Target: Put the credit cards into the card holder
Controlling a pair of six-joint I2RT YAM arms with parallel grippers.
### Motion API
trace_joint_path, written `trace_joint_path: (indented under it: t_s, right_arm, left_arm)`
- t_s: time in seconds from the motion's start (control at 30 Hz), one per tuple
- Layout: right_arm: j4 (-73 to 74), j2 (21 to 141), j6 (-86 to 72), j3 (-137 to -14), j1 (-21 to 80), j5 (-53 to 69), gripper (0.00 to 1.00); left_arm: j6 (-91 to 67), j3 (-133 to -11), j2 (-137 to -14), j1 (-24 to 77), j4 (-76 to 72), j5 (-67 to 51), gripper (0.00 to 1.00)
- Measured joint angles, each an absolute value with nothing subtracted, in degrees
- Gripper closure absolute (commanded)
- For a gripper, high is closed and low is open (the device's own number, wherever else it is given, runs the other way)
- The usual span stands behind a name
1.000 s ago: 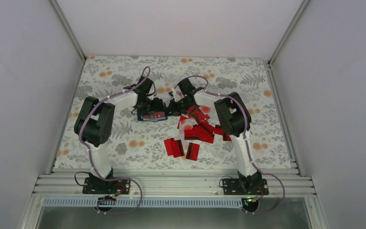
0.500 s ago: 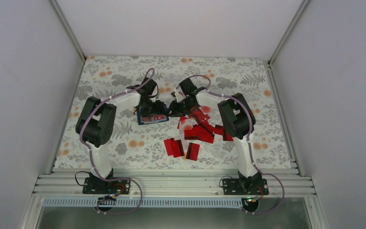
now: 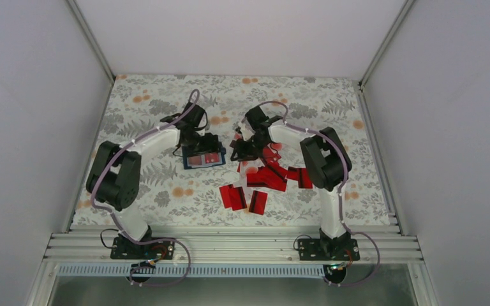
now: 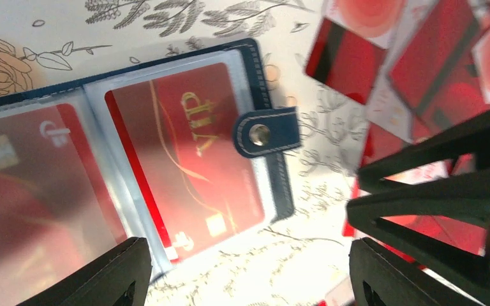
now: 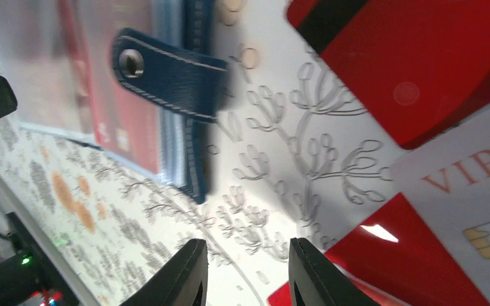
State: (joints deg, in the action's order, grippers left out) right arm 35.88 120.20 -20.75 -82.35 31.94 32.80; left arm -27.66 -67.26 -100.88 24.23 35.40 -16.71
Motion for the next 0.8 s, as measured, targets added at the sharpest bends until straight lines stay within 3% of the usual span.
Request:
trace_joint_path:
  t_s: [0.1,0.3,0.57,0.8]
  right_arm:
    - [35.86,118.96,-20.47,-82.19,31.79,35.03,0.66]
    - [31.88,116.09,-23.09,-79.90,31.79,41.85,0.66]
    - [26.44,116.09,-28.53,-78.04,31.81,45.25,0.61]
    - [24.51,116.75,-30.48,-78.04,31.81,46.78,0.62]
  left_arm:
    - [-27.66,-68.38,-98.13,24.25,37.80,-17.02,0.22]
    - [-26.55,-69.87,-93.76,24.12,41.65,-15.99,0.34]
    - [-22.37,-64.23,-91.90,22.11,39.33,-15.59,0.65]
    - [-19.70,-62.43,-92.71,20.25,38.11,-15.44,0.71]
